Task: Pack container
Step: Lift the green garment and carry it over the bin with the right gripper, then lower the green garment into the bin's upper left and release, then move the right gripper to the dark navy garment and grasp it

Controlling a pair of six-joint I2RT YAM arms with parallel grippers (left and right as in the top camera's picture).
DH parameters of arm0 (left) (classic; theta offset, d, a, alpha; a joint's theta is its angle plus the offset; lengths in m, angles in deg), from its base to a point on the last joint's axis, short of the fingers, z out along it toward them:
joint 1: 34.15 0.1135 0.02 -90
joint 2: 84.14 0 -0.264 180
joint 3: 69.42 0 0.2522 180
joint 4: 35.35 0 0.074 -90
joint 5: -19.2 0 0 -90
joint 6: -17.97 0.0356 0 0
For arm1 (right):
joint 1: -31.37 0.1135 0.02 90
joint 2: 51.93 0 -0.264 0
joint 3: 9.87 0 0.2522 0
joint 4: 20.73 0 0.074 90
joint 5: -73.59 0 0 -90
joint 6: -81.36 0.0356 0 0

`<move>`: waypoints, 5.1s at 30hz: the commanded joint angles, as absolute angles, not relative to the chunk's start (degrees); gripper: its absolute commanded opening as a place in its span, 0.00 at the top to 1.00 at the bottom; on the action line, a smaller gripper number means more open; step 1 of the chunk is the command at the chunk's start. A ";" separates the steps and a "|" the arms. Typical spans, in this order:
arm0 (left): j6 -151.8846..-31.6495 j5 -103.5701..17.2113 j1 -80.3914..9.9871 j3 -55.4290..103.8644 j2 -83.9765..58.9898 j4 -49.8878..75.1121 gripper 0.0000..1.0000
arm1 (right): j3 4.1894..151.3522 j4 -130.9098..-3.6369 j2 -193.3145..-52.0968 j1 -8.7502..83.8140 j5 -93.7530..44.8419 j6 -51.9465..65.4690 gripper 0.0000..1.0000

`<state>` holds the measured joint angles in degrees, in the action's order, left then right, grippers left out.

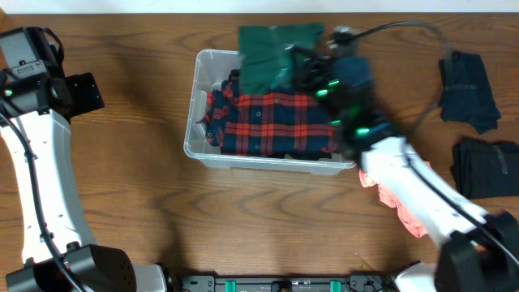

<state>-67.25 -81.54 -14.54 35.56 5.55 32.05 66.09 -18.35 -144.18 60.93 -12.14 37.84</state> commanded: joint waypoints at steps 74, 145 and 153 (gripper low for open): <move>-66.69 -82.00 -14.45 35.30 5.72 32.21 0.02 | 66.88 -44.03 -139.74 5.35 -20.86 5.06 0.01; -66.69 -82.00 -14.45 35.30 5.72 32.21 0.02 | 66.94 -17.38 -158.10 -5.32 -50.13 14.96 0.99; -66.69 -82.00 -14.45 35.30 5.72 32.21 0.02 | 66.94 -21.71 -145.97 -0.36 -52.73 14.96 0.99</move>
<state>-67.25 -81.54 -14.54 35.54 5.55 32.03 66.74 -21.06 -149.73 -2.89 -49.80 14.00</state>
